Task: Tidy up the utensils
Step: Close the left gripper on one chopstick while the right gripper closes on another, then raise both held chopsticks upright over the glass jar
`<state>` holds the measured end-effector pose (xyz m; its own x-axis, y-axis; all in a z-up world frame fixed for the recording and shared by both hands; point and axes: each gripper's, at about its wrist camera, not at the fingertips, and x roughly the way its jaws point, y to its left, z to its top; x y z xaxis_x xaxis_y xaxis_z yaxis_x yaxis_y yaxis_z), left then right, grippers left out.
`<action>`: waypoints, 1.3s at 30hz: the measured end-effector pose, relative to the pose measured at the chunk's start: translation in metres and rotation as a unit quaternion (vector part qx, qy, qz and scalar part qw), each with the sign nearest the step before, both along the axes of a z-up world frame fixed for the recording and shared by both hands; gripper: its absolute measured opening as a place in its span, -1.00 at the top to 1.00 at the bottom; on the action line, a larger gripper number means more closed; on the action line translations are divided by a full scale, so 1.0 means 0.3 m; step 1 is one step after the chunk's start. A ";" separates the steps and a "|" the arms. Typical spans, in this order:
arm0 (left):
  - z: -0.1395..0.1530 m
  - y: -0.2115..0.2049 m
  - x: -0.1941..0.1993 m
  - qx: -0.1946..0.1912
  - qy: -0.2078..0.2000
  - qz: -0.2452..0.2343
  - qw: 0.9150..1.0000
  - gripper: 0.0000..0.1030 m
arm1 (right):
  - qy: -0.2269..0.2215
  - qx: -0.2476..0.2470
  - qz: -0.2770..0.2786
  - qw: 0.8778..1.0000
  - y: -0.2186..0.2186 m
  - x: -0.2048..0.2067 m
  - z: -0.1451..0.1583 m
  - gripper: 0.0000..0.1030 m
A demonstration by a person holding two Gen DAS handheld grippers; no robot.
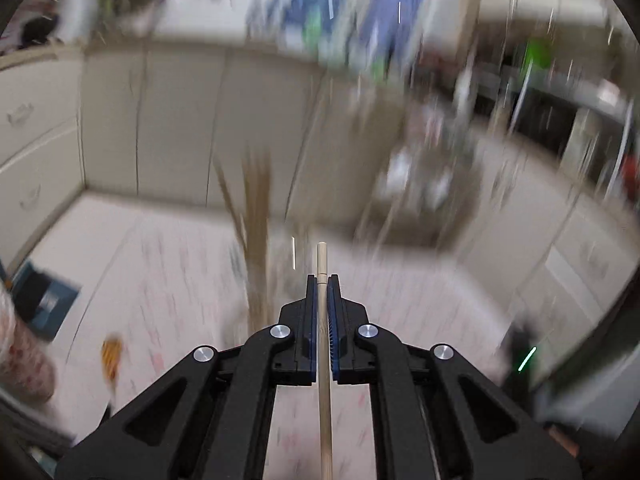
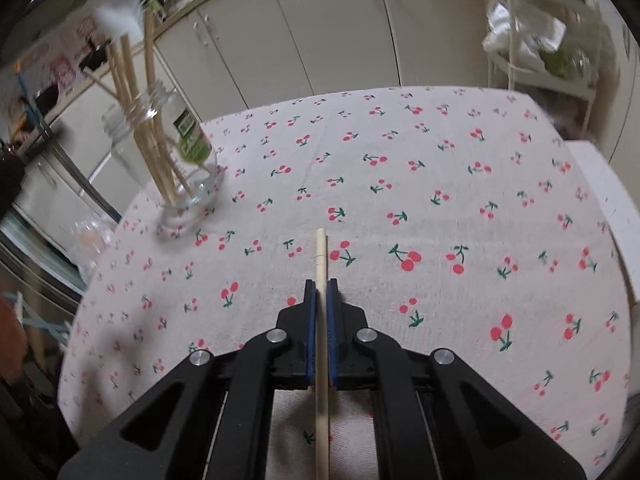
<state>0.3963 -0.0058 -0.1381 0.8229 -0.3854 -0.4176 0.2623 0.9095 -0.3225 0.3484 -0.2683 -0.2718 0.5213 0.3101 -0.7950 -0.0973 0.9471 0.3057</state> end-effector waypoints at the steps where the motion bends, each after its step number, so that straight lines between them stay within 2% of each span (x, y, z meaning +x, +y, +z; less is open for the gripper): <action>1: 0.048 0.031 -0.008 -0.012 -0.034 0.022 0.999 0.91 | -0.001 0.006 -0.003 1.000 -0.004 -0.001 -0.002 0.88; 3: 0.122 0.071 -0.010 -0.029 -0.094 0.066 0.993 0.91 | -0.002 0.015 -0.010 1.000 -0.010 -0.004 -0.004 0.88; 5: 0.163 0.095 0.013 -0.050 -0.131 0.101 0.985 0.91 | -0.003 0.023 -0.014 1.000 -0.014 -0.005 -0.006 0.88; 9: 0.185 0.100 0.069 -0.070 -0.170 0.146 0.972 0.91 | -0.001 0.042 -0.018 0.999 -0.030 -0.003 -0.014 0.88; 12: 0.185 0.047 0.127 -0.058 -0.210 0.176 0.960 0.91 | 0.001 0.055 -0.020 0.998 -0.041 -0.001 -0.017 0.88; 15: 0.164 -0.004 0.173 -0.045 -0.226 0.190 0.954 0.91 | 0.001 0.062 -0.022 0.998 -0.046 0.001 -0.019 0.88; 24: 0.093 -0.098 0.234 0.003 -0.250 0.208 0.945 0.91 | 0.002 0.067 -0.022 0.998 -0.050 0.003 -0.020 0.88; 28: 0.069 -0.108 0.234 0.019 -0.251 0.200 0.947 0.91 | 0.002 0.066 -0.022 0.998 -0.049 0.002 -0.020 0.88; 33: 0.041 -0.141 0.210 0.052 -0.266 0.193 0.943 0.91 | 0.002 0.067 -0.022 0.998 -0.050 0.003 -0.019 0.88; 39: -0.009 -0.159 0.196 0.075 -0.257 0.183 0.946 0.91 | 0.002 0.067 -0.022 0.997 -0.050 0.002 -0.019 0.88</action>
